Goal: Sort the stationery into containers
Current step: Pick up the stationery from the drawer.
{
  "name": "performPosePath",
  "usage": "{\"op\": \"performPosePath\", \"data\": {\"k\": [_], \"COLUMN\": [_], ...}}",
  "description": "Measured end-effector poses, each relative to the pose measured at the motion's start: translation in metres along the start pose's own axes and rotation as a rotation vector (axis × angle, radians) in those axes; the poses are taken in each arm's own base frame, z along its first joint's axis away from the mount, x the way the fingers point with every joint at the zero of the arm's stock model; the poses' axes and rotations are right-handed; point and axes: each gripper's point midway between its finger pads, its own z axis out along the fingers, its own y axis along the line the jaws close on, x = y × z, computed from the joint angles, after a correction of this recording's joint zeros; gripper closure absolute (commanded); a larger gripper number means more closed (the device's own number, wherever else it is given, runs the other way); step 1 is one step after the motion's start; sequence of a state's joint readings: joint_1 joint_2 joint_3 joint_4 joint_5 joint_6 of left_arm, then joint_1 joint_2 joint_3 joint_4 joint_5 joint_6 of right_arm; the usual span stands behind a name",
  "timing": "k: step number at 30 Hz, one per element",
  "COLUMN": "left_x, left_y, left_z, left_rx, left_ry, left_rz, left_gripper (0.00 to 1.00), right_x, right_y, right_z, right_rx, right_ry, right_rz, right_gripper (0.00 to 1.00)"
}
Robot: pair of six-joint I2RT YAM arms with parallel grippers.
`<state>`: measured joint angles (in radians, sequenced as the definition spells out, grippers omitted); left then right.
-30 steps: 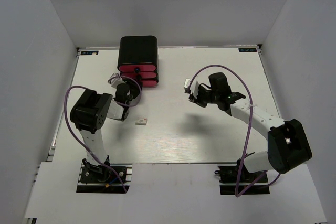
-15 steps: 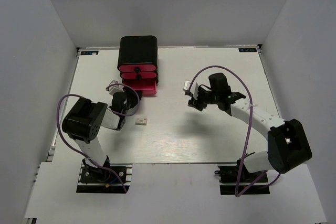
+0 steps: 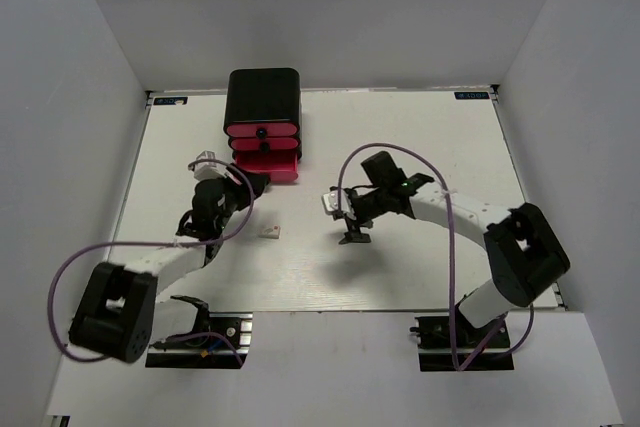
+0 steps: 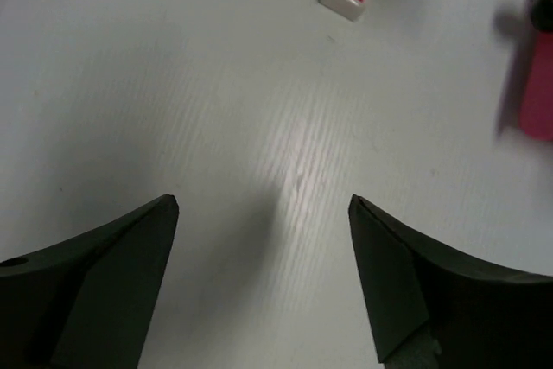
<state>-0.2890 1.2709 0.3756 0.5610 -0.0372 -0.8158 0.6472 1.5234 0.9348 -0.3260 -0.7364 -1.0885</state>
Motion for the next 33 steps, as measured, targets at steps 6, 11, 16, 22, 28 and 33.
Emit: {"op": "performPosePath", "data": {"k": [6, 11, 16, 22, 28, 33], "left_x": [-0.019, -0.030, -0.041, -0.028, -0.020, -0.019], "left_y": [-0.013, -0.017, -0.008, 0.020, 0.032, 0.037], "left_z": [-0.053, -0.095, -0.132, -0.150, -0.154, -0.155], "left_rx": [0.030, 0.031, 0.006, -0.098, -0.150, -0.171], "left_ry": [-0.038, -0.076, -0.148, -0.130, -0.110, -0.110], "left_rz": [-0.005, -0.021, -0.042, -0.057, -0.064, -0.065], "left_gripper": [0.31, 0.31, 0.31, 0.31, 0.31, 0.31], "right_x": [-0.030, -0.044, -0.041, -0.027, -0.025, -0.026], "right_y": [-0.004, -0.020, -0.031, -0.049, -0.061, -0.055], "right_z": [0.056, 0.112, 0.152, 0.169, 0.177, 0.180], "right_rx": [-0.092, -0.072, -0.028, 0.051, 0.080, 0.049], "right_ry": [-0.040, -0.013, 0.038, 0.101, 0.118, 0.115], "right_rz": [-0.001, 0.061, 0.138, 0.201, 0.205, 0.195], "right_gripper": [0.49, 0.37, 0.29, 0.27, 0.50, 0.90]}}
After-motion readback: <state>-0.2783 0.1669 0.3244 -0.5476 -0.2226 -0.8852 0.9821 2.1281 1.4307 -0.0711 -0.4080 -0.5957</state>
